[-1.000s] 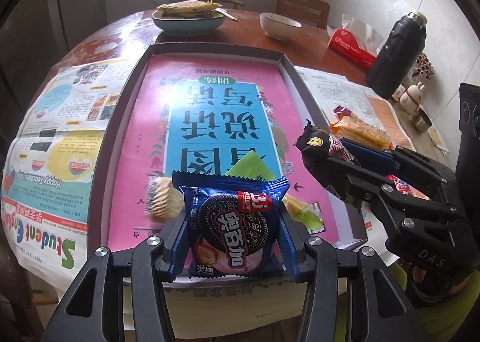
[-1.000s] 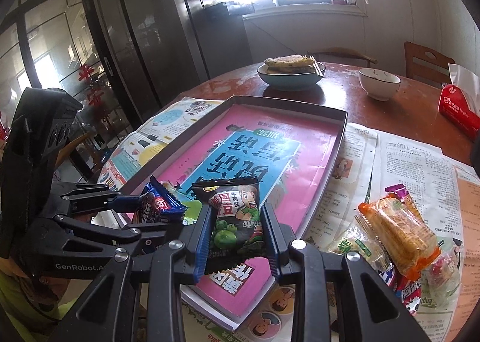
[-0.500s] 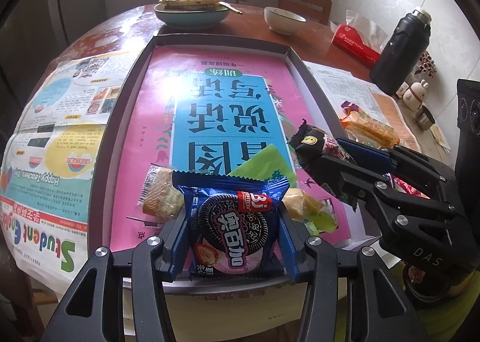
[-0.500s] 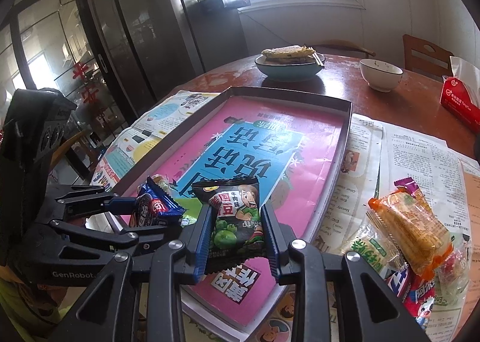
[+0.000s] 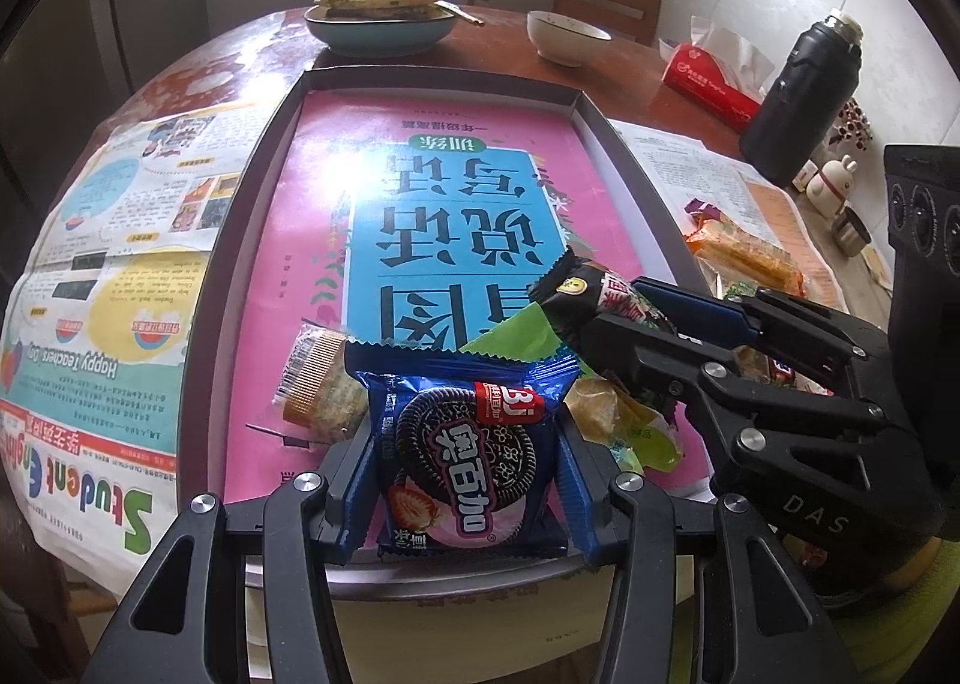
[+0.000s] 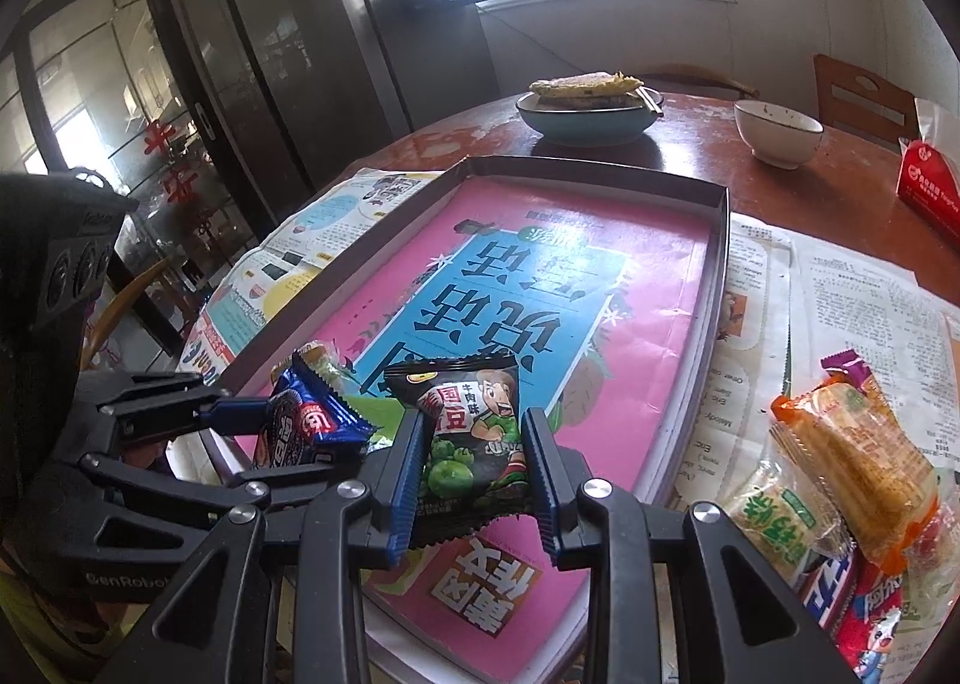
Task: Organize snacks
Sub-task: 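Lower the green pea bag into the tray and open the right gripper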
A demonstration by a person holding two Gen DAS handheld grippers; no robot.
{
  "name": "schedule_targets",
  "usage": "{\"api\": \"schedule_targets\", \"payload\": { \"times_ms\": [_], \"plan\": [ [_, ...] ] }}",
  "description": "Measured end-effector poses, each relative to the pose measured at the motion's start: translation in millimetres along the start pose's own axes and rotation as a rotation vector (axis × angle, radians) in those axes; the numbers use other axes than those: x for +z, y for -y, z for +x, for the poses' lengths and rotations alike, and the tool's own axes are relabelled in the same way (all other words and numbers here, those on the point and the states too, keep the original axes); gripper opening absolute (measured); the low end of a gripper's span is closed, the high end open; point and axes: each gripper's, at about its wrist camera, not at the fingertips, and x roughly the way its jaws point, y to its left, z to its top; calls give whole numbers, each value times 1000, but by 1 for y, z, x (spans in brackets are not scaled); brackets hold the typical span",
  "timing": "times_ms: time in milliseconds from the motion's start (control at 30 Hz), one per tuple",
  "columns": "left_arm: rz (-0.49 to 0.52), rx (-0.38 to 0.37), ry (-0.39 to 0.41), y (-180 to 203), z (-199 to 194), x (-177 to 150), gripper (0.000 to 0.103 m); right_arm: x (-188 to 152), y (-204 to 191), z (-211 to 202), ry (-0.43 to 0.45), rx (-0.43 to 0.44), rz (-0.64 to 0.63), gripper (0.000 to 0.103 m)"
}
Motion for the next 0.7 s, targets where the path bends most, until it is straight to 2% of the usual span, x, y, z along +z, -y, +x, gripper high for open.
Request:
{"api": "schedule_targets", "payload": {
  "times_ms": [700],
  "plan": [
    [-9, 1, 0, -2, -1, 0, 53, 1, -1, 0, 3, 13, -4, 34]
  ]
}}
